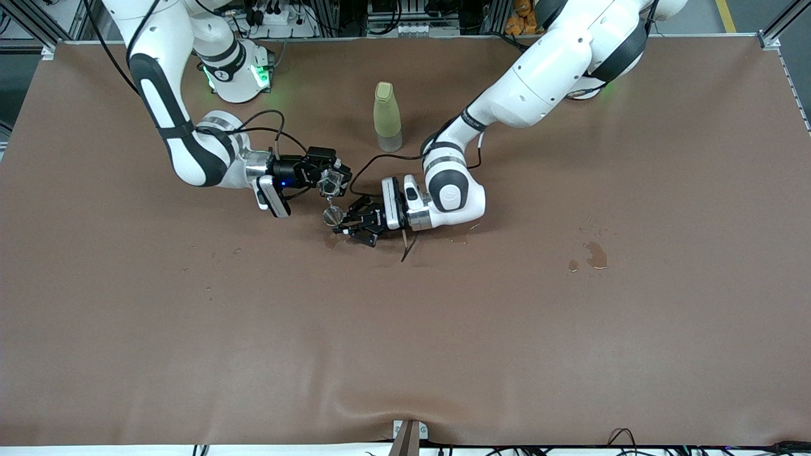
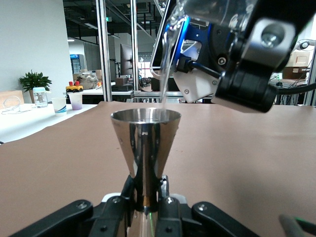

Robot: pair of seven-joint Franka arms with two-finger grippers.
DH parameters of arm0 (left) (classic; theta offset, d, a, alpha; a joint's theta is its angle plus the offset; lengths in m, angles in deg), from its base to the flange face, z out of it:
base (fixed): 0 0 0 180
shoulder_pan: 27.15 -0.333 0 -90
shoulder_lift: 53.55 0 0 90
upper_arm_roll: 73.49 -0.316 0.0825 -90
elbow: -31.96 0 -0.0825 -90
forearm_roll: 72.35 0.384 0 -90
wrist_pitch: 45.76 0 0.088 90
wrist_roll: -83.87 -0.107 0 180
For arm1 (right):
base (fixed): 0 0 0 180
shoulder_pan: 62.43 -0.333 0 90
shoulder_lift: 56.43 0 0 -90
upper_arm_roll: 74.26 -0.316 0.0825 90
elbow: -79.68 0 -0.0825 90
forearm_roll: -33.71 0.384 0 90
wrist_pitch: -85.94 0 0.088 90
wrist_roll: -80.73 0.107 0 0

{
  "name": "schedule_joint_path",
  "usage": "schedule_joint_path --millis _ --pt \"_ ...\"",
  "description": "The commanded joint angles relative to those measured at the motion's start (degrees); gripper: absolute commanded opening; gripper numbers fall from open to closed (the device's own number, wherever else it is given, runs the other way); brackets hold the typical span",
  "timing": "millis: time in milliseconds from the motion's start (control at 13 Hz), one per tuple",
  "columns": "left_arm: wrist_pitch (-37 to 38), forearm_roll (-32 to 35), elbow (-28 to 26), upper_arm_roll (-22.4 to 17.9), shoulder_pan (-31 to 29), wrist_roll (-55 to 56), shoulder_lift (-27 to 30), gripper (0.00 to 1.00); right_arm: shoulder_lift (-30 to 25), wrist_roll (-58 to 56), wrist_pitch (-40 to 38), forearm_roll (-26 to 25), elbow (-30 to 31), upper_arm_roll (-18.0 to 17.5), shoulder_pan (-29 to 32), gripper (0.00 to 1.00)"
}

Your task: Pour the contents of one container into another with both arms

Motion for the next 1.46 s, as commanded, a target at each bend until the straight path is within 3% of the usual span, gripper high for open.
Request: schedule_joint_path --millis 0,1388 --pt "1.10 -2.83 -0.40 0.24 -0.22 -5.12 -0.03 0.00 -1.96 3.93 -0.87 1.69 1.18 -0.62 0.86 0.00" --pt "1.01 -2.83 -1.28 0.24 -0.22 -4.77 0.15 0.00 -1.79 15.79 -0.88 3.00 1.09 -0.62 0.86 0.00"
